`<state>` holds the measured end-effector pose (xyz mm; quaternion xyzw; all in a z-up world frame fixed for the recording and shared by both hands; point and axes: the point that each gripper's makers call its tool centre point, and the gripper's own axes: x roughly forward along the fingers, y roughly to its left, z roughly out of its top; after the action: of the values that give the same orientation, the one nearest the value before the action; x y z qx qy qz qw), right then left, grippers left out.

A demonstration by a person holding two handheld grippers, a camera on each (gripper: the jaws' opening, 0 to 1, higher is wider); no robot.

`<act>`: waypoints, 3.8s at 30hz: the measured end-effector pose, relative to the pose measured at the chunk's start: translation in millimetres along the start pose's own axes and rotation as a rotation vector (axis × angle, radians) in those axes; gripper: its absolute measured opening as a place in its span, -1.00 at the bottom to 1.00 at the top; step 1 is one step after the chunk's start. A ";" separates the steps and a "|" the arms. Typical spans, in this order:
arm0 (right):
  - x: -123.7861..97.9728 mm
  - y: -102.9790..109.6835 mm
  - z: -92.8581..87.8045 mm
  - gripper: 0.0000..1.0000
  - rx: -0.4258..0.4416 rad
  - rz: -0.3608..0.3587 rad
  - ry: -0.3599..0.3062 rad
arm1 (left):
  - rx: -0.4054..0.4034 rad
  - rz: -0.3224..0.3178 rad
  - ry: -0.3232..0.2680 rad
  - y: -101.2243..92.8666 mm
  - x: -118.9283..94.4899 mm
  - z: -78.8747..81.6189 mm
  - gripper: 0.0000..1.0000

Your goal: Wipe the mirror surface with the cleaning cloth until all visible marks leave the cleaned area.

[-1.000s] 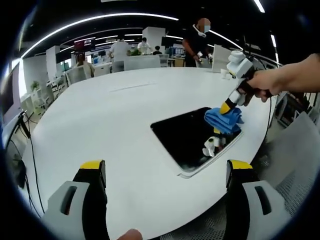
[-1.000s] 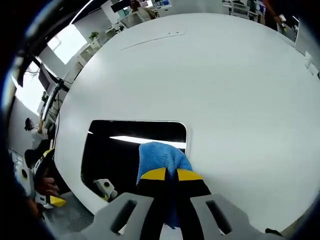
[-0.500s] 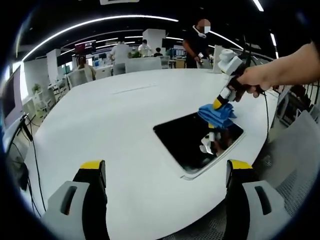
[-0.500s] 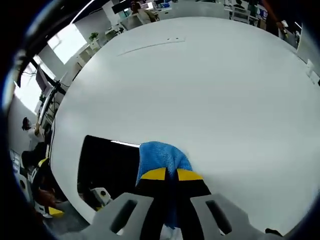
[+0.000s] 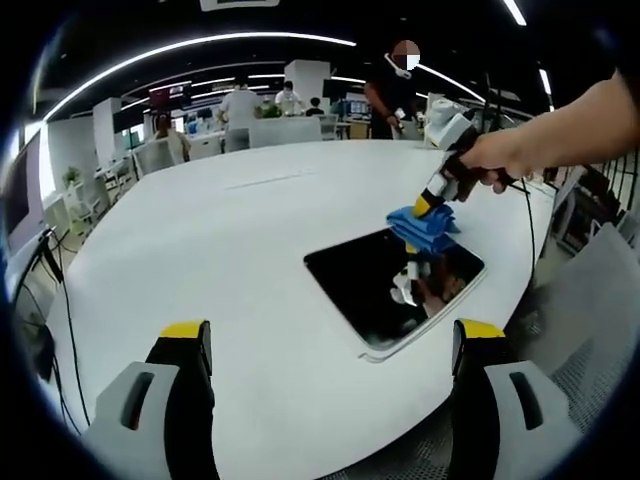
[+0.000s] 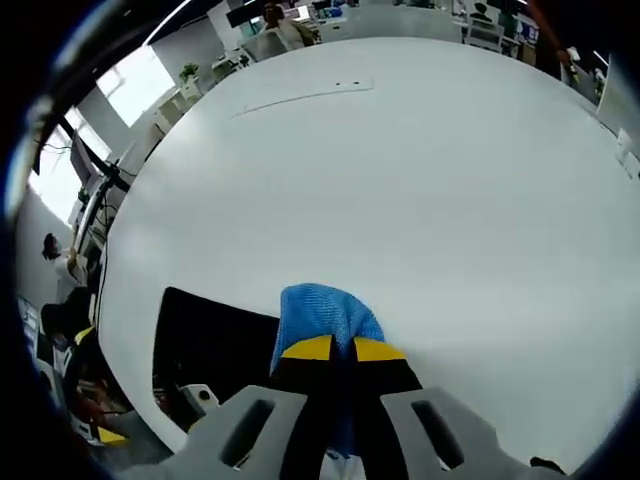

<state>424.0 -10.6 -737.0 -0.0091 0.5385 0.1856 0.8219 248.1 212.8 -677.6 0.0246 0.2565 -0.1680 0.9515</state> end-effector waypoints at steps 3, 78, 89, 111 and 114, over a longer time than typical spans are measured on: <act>1.1 -0.7 2.2 -1.00 -0.001 -0.005 -0.003 | 0.006 0.007 -0.005 0.9 -0.5 1.6 0.98; -104.4 -75.2 -87.3 0.78 -0.349 0.193 -0.349 | -0.056 -0.041 -0.044 -10.8 -2.7 9.2 0.98; -116.3 -73.4 -111.7 0.97 -0.347 0.183 -0.418 | -0.045 -0.040 -0.025 -11.4 -2.6 6.3 0.98; -111.8 -69.0 -105.0 0.97 -0.318 0.180 -0.390 | -0.044 -0.045 -0.033 -12.5 -1.8 8.5 0.98; -109.1 -76.9 -105.6 0.97 -0.380 0.114 -0.370 | -0.048 -0.042 -0.030 -11.7 -1.6 8.0 0.98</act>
<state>316.8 -137.1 -698.6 -0.0985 0.3342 0.3279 0.8781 246.8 201.2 -669.5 -0.0060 0.2463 -0.1822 0.9519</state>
